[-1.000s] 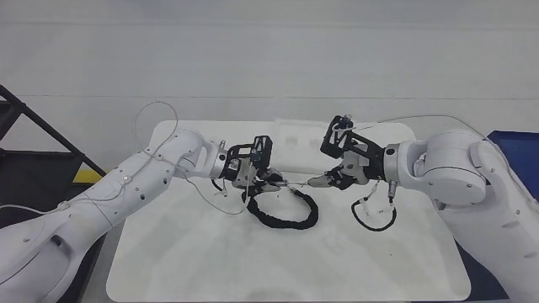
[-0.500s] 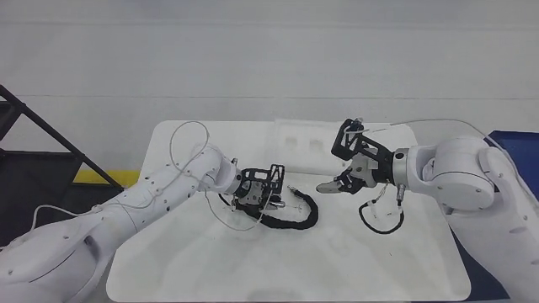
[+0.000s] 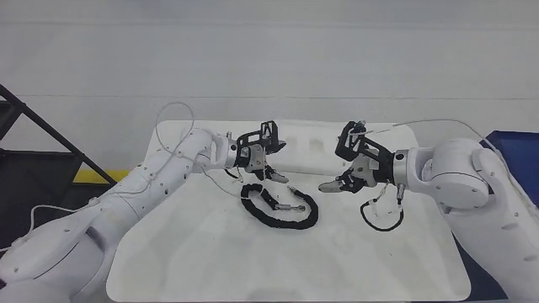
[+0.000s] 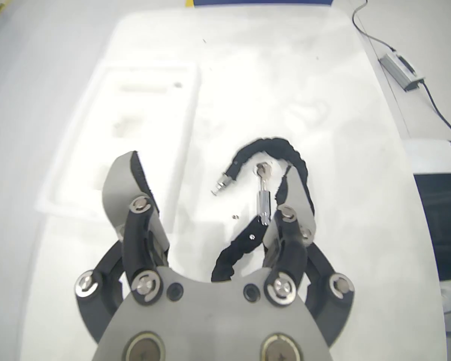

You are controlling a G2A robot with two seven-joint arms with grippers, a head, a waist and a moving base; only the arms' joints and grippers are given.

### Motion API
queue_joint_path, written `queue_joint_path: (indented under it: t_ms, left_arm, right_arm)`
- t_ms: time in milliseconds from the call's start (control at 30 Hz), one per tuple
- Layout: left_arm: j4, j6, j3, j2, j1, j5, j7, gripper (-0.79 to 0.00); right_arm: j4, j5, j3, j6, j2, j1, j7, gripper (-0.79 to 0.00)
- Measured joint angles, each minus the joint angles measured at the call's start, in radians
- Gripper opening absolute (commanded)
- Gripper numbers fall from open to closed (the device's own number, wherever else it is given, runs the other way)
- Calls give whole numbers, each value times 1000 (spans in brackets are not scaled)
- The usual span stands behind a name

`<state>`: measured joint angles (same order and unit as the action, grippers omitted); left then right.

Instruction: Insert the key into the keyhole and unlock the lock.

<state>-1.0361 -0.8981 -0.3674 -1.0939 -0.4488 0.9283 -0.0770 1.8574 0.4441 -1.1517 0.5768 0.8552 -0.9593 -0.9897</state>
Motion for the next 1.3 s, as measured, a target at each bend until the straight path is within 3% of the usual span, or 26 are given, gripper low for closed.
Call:
queue_joint_path:
  t_ms: [200,400,633,900,1300]
  left_arm:
    - [-12,-68,-108,25,52,-58,-4,0]
    - [22,-114,-172,23,119,-119,40,0]
    - [50,-114,-132,5,200,-265,168,0]
    - [55,-114,-62,2,272,-448,300,0]
    - [58,-114,-51,6,278,-502,317,0]
  right_arm:
    - [-163,15,-6,146,8,46,153,0]
    - [-333,-15,29,282,25,187,214,0]
    - [-426,-120,78,351,35,322,149,0]
    - [-435,-253,94,352,26,375,98,0]
    - [-435,-260,97,352,24,377,98,0]
